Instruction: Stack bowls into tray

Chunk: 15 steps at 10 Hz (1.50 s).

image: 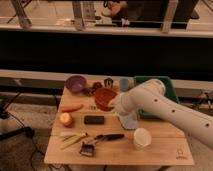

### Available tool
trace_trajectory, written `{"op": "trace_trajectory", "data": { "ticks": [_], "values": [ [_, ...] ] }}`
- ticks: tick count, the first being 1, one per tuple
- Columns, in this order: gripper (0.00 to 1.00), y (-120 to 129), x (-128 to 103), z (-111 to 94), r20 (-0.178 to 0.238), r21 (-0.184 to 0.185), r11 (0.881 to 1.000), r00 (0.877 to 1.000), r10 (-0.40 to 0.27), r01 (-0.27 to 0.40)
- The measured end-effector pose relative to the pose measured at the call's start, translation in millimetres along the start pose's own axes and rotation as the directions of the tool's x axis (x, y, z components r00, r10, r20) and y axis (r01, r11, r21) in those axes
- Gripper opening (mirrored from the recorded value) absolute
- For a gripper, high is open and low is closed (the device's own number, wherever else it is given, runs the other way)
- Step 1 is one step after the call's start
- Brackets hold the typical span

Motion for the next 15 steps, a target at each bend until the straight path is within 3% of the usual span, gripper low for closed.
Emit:
{"op": "trace_trajectory", "data": {
  "ticks": [3,6,8,12,15],
  "values": [
    [0.02,-18.3,-30.2,21.3,0.039,0.029,0.997,0.996,-0.076,0.074],
    [0.0,-61.6,-87.4,64.2,0.107,0.081,0.983,0.979,-0.174,0.166],
    [0.0,-96.2,-104.8,88.3,0.148,0.124,0.971,0.964,-0.22,0.203],
    [0.0,-131.3,-108.4,113.3,0.189,0.188,0.954,0.945,-0.268,0.233],
    [0.0,-134.9,-108.5,129.3,0.149,0.204,0.937,0.938,-0.314,0.282]
  ]
}}
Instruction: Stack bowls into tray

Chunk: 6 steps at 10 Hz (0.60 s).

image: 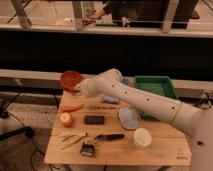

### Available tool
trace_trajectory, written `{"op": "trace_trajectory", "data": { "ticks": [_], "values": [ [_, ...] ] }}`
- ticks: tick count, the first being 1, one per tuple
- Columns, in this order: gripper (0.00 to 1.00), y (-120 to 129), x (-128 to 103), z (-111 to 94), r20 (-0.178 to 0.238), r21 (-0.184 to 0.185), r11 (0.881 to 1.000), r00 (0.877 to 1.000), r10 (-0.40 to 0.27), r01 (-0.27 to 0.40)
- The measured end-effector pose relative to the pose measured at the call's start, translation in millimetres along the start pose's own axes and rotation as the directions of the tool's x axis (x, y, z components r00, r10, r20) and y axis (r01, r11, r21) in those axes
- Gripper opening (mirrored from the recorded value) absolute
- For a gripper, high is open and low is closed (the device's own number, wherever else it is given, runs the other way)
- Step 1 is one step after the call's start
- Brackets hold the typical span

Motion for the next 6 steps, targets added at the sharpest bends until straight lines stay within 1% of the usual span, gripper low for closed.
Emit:
{"op": "trace_trajectory", "data": {
  "ticks": [4,5,6],
  "values": [
    [0.0,-5.4,-4.0,22.7,-0.02,-0.016,0.998,0.998,-0.057,0.057],
    [0.0,-7.0,-3.2,25.3,-0.019,-0.017,0.998,0.998,-0.059,0.059],
    [0.0,-10.3,2.8,30.5,-0.022,-0.017,0.998,0.998,-0.054,0.054]
  ]
}}
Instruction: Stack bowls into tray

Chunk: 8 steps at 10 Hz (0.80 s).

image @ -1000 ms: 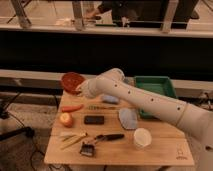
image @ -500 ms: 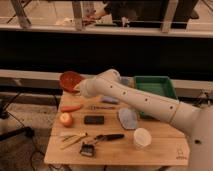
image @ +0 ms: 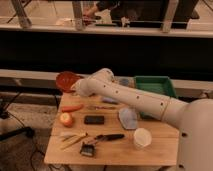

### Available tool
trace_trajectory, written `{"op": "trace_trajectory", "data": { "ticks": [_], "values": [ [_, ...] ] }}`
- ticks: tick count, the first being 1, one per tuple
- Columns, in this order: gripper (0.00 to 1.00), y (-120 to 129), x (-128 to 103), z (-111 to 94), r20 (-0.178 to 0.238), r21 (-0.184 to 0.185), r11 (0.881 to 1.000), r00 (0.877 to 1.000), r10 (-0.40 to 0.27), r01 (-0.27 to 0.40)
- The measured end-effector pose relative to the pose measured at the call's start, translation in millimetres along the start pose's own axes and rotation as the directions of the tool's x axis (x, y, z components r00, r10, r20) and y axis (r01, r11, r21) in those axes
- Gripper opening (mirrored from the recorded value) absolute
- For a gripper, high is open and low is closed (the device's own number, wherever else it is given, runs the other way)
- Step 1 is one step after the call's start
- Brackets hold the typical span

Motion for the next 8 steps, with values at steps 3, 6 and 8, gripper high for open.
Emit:
{"op": "trace_trajectory", "data": {
  "ticks": [3,6,8],
  "values": [
    [0.0,-3.9,5.8,11.2,-0.011,-0.005,1.0,1.0,-0.003,0.003],
    [0.0,-6.6,12.7,22.6,-0.035,-0.008,1.0,0.999,-0.006,0.006],
    [0.0,-9.9,17.3,31.4,-0.053,-0.008,1.0,0.999,-0.015,0.015]
  ]
}}
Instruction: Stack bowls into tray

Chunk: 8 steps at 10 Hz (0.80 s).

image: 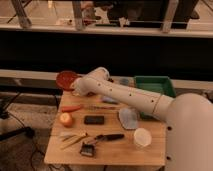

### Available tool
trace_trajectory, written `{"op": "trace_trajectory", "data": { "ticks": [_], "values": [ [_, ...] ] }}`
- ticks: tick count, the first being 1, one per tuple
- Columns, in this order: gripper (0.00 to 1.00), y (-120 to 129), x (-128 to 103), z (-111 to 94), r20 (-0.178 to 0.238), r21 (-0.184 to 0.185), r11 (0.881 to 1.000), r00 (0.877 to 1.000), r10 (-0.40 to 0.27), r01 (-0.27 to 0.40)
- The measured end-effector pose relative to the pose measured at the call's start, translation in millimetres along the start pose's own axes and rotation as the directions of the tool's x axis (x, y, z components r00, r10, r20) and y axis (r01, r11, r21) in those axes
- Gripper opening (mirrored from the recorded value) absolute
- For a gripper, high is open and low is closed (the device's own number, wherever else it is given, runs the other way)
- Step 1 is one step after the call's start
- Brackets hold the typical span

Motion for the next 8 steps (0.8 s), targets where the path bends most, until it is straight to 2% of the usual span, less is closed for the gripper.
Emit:
{"op": "trace_trajectory", "data": {
  "ticks": [8],
  "values": [
    [0.0,-1.9,29.9,25.1,-0.04,-0.014,0.999,0.998,0.047,-0.048]
  ]
}}
